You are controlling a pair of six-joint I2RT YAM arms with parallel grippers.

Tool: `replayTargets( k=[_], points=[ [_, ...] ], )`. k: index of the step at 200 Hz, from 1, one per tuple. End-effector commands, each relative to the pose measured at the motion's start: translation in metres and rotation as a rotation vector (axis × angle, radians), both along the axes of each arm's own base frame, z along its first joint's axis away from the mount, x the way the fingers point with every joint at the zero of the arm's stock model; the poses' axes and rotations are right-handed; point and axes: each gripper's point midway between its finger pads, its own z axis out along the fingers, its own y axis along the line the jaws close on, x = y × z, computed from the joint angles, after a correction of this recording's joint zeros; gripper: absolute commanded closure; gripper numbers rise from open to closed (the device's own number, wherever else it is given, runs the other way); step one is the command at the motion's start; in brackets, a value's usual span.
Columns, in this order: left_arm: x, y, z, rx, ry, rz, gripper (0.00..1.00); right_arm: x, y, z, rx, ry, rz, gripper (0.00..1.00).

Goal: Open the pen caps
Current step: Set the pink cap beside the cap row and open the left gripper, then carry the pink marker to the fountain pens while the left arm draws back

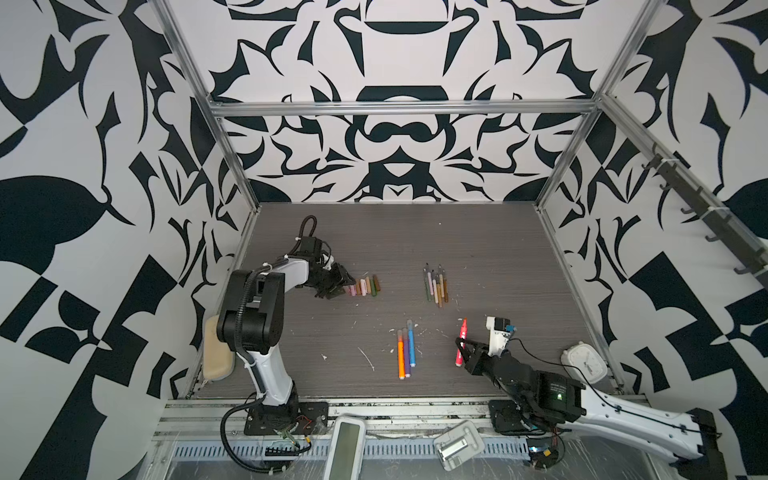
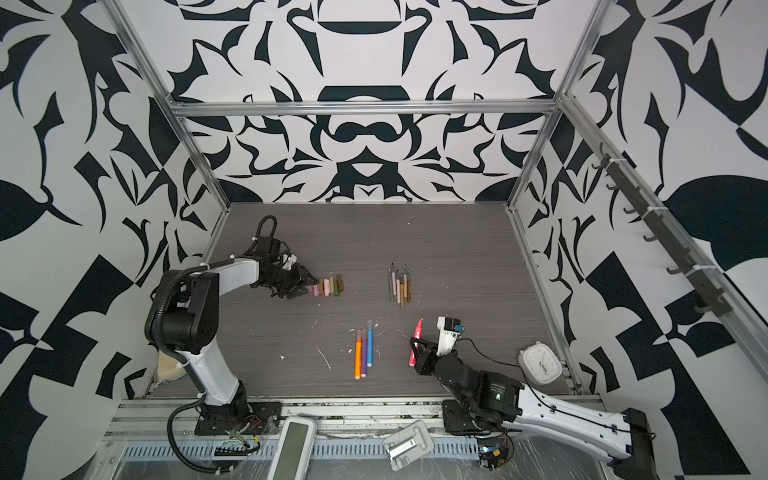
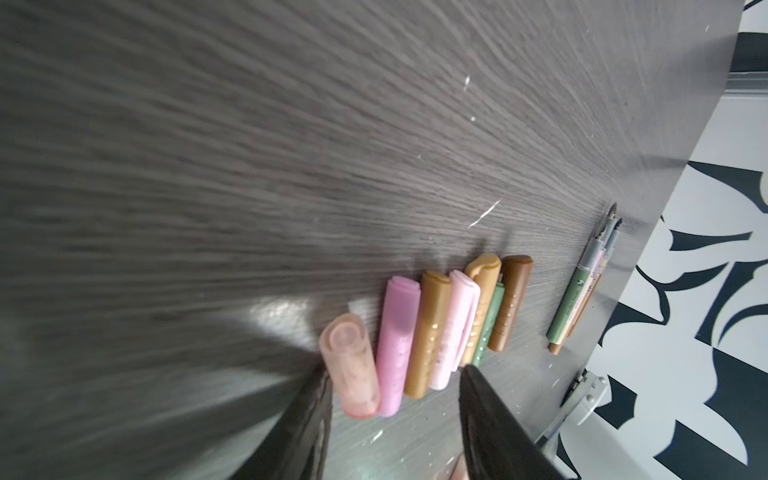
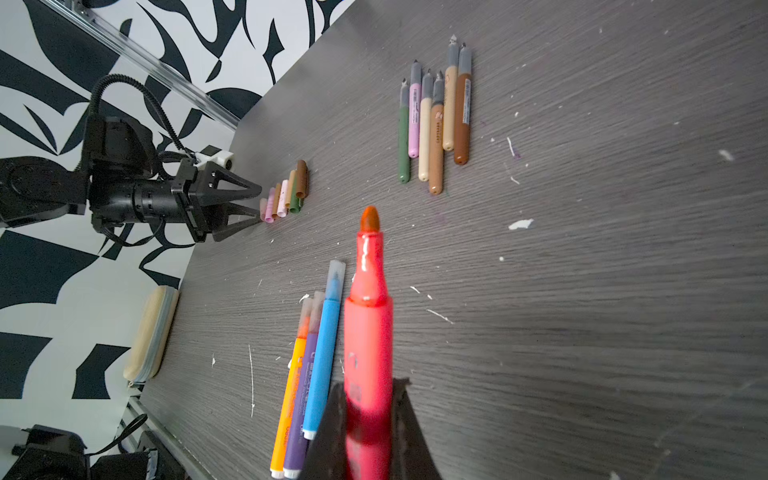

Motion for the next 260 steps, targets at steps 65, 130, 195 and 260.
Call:
replayTargets(
  k=[65,130,195,260],
  points=[
    [0.002,-0.003,-0.005,-0.019,0.024,-0.004,0.48,0.002,-0.007,-0.007,-0.049,0.006,-0.028,1.00],
    [-0.008,0.010,0.010,0.043,0.005,0.056,0.48,0.003,-0.010,-0.007,-0.060,0.007,-0.039,1.00],
    [-0.056,0.004,0.124,-0.053,-0.202,-0.017,0.46,0.029,-0.040,-0.001,-0.085,0.039,-0.147,1.00],
    [-0.152,0.029,0.220,0.065,-0.470,-0.106,0.41,0.107,-0.031,-0.002,-0.171,0.196,-0.029,1.00]
  ],
)
